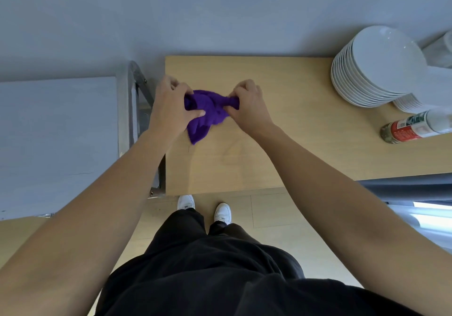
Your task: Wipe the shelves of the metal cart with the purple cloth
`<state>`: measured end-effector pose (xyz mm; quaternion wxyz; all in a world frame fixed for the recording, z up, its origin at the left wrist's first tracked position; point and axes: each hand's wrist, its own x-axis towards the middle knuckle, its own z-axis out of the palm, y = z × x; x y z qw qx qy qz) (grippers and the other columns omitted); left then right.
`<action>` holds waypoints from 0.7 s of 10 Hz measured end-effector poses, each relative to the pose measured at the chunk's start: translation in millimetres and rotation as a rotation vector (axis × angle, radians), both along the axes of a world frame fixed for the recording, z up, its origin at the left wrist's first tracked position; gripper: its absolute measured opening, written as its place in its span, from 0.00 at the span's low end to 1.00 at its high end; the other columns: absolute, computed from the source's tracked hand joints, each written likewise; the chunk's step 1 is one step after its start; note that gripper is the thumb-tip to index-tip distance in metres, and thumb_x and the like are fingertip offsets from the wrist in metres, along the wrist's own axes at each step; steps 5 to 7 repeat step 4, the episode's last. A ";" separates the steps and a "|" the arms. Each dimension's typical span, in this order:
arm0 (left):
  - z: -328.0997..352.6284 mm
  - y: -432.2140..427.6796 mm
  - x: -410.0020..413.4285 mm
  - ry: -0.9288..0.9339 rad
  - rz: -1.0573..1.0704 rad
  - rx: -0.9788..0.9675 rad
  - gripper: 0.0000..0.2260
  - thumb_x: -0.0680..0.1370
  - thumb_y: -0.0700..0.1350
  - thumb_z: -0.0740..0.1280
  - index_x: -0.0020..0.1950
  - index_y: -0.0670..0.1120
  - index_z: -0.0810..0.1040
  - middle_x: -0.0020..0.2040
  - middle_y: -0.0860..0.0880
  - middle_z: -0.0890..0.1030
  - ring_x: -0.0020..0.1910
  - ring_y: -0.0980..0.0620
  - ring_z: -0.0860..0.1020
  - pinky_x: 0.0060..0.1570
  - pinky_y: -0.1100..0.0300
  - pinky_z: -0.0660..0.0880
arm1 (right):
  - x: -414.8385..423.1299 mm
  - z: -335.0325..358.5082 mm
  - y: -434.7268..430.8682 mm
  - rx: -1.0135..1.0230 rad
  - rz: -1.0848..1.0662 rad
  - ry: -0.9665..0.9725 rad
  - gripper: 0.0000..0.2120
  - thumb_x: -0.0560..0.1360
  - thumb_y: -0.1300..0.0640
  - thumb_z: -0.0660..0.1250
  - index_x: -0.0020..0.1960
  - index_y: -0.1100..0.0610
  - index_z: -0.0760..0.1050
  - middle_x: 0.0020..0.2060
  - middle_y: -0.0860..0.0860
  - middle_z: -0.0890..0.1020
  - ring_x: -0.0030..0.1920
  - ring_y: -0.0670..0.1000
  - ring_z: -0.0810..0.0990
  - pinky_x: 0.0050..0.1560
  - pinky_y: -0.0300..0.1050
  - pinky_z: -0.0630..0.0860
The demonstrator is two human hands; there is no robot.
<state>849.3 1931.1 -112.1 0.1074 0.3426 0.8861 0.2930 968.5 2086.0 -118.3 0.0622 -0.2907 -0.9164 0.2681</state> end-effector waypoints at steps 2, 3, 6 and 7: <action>-2.4 -10.7 19.5 0.073 -0.111 0.060 0.18 0.70 0.41 0.75 0.57 0.44 0.73 0.57 0.47 0.74 0.52 0.49 0.76 0.51 0.55 0.74 | 13.0 -5.5 -4.7 0.092 0.058 0.088 0.11 0.66 0.66 0.67 0.49 0.61 0.74 0.46 0.58 0.76 0.46 0.60 0.74 0.46 0.53 0.72; -30.9 -32.0 40.3 0.039 -0.218 -0.064 0.18 0.71 0.41 0.73 0.59 0.44 0.73 0.61 0.47 0.73 0.55 0.46 0.77 0.51 0.54 0.74 | 38.0 -31.2 -20.2 0.079 0.165 -0.145 0.13 0.69 0.62 0.69 0.52 0.59 0.75 0.51 0.57 0.76 0.51 0.60 0.74 0.52 0.55 0.73; -43.4 -44.9 52.7 0.060 -0.298 -0.165 0.22 0.71 0.45 0.73 0.63 0.45 0.72 0.68 0.48 0.70 0.60 0.46 0.75 0.55 0.54 0.74 | 60.3 -40.6 -27.4 0.077 0.242 -0.265 0.17 0.72 0.54 0.71 0.59 0.54 0.74 0.59 0.52 0.73 0.61 0.55 0.71 0.60 0.50 0.69; -43.4 -44.9 52.7 0.060 -0.298 -0.165 0.22 0.71 0.45 0.73 0.63 0.45 0.72 0.68 0.48 0.70 0.60 0.46 0.75 0.55 0.54 0.74 | 60.3 -40.6 -27.4 0.077 0.242 -0.265 0.17 0.72 0.54 0.71 0.59 0.54 0.74 0.59 0.52 0.73 0.61 0.55 0.71 0.60 0.50 0.69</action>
